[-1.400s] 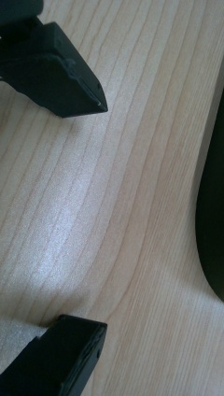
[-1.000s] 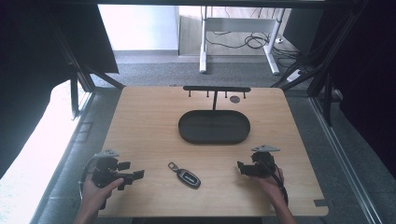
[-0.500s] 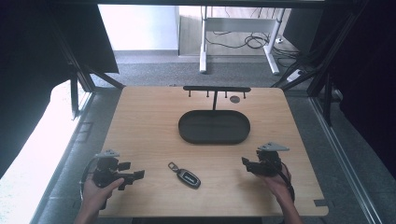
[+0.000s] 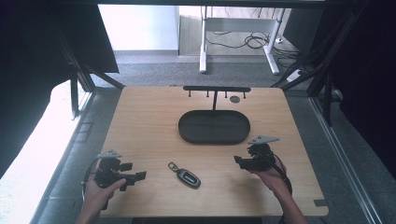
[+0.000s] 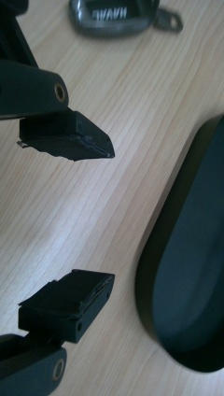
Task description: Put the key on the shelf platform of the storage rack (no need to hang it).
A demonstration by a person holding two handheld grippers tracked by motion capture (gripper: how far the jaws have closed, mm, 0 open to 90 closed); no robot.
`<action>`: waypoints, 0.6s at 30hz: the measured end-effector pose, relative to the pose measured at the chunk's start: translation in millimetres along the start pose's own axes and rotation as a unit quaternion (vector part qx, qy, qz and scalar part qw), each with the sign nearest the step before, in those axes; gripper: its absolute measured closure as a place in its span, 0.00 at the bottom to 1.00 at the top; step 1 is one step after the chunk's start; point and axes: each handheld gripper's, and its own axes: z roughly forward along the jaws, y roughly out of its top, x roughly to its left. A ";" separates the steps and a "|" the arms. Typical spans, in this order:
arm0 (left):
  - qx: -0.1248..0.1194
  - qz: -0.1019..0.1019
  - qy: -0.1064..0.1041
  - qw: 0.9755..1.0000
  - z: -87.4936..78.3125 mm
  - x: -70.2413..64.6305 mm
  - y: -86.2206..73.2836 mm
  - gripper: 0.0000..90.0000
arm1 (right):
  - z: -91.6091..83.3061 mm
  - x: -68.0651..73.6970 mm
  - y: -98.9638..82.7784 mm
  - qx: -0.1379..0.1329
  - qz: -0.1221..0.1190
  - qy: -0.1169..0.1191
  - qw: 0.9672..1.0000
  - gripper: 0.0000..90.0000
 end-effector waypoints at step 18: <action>0.003 0.000 -0.003 1.000 1.9 0.0 -0.4 0.22 | 0.3 51.1 50.0 0.052 -0.073 0.045 0.995 0.37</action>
